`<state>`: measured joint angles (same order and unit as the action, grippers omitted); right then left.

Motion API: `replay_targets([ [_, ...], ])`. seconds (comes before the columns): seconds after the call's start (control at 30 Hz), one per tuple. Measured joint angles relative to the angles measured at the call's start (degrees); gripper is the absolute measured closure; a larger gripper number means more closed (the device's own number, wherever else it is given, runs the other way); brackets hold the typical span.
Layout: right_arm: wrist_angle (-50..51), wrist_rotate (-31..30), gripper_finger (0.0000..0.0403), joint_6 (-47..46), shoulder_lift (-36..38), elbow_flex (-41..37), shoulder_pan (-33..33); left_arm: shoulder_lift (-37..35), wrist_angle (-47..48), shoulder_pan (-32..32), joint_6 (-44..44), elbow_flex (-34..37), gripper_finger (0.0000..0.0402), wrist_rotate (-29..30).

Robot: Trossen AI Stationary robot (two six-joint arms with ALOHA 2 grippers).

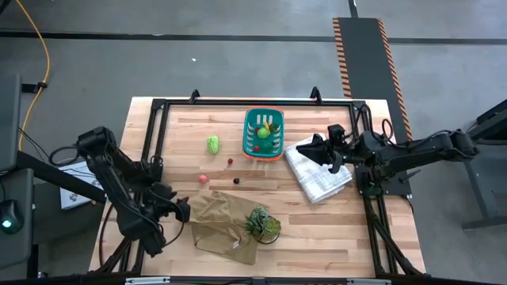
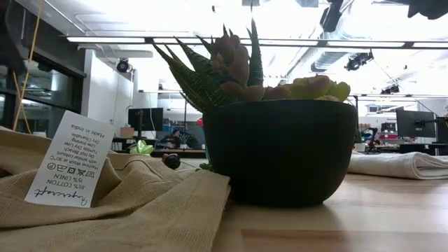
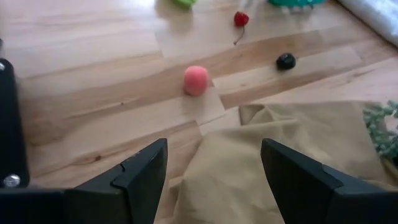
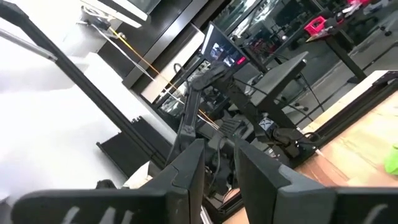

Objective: Pick and placing Produce into tupperware
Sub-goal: Put the pink peach into the green basket

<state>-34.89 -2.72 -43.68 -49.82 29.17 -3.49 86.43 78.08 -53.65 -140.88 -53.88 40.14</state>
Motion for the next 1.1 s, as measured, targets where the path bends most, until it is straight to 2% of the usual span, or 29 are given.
replay_targets([
  [0.3,0.0,0.7,0.0324,-0.4,0.1,0.0,0.2,0.9,-5.8,0.0,-0.4,4.2,0.0153,1.8],
  [0.43,0.0,1.2,0.0324,-1.4,0.1,0.0,0.2,0.9,-4.3,0.0,-0.1,4.3,0.0153,9.7],
  [0.53,0.0,1.3,0.0324,-1.3,0.1,0.0,0.3,0.8,-4.1,0.1,3.7,5.3,0.0153,16.1],
  [0.77,1.5,2.1,0.0324,2.5,0.1,0.0,1.3,0.8,-9.7,-0.9,15.1,10.9,0.0153,17.9],
  [0.9,3.0,2.4,0.0324,5.1,0.1,0.0,1.2,0.9,-15.6,-0.7,14.8,16.8,0.0153,20.3],
  [1.1,3.0,4.5,0.0324,6.6,0.1,0.0,1.2,0.9,-18.0,0.7,14.6,22.5,0.0153,21.2],
])
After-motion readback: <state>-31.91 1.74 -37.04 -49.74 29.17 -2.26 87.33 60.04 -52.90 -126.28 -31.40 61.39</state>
